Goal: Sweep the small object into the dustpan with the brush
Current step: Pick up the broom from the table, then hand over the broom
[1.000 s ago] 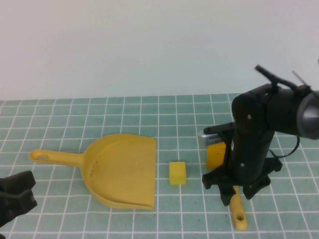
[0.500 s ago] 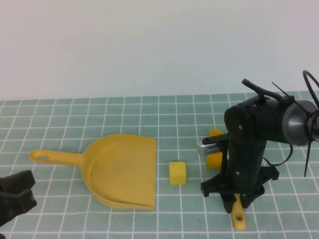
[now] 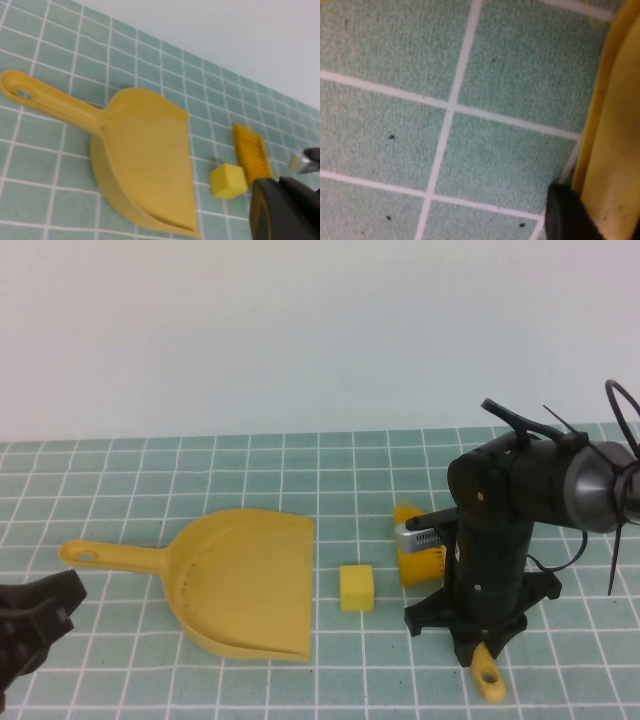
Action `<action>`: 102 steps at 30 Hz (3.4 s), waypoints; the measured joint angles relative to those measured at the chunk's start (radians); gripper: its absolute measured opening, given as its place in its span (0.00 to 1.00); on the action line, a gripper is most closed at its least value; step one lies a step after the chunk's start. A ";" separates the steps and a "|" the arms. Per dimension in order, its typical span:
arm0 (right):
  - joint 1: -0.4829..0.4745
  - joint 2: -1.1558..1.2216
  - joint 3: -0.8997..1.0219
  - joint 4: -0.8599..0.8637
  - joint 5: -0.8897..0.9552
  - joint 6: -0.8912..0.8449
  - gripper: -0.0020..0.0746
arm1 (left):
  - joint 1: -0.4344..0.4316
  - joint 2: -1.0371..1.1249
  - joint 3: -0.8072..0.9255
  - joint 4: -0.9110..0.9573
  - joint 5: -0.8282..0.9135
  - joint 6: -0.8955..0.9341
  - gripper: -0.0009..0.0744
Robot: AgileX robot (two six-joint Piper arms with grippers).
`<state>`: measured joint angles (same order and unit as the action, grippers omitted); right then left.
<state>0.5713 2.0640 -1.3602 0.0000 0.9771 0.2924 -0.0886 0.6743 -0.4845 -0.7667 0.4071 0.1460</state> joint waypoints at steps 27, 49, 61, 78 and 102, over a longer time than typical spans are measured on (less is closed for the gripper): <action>0.311 -0.401 -0.173 0.046 0.040 -0.165 0.28 | 0.000 0.283 0.000 -0.964 0.345 0.674 0.58; 0.330 -0.349 -0.253 0.187 0.020 -0.211 0.28 | 0.000 0.381 -0.099 -0.966 0.363 0.759 0.58; 0.364 -0.320 -0.259 0.258 0.008 -0.266 0.27 | 0.000 0.381 -0.099 -0.966 0.327 0.767 0.58; 0.380 -0.306 -0.259 0.258 -0.027 -0.270 0.27 | 0.000 0.383 -0.099 -0.970 0.298 0.738 0.22; 0.217 -0.349 -0.429 0.360 0.248 -0.379 0.58 | 0.000 0.381 -0.101 -0.966 0.415 0.757 0.22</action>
<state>0.7886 1.7146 -1.7895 0.3597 1.2251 -0.0865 -0.0890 1.0558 -0.5851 -1.7330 0.8219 0.9031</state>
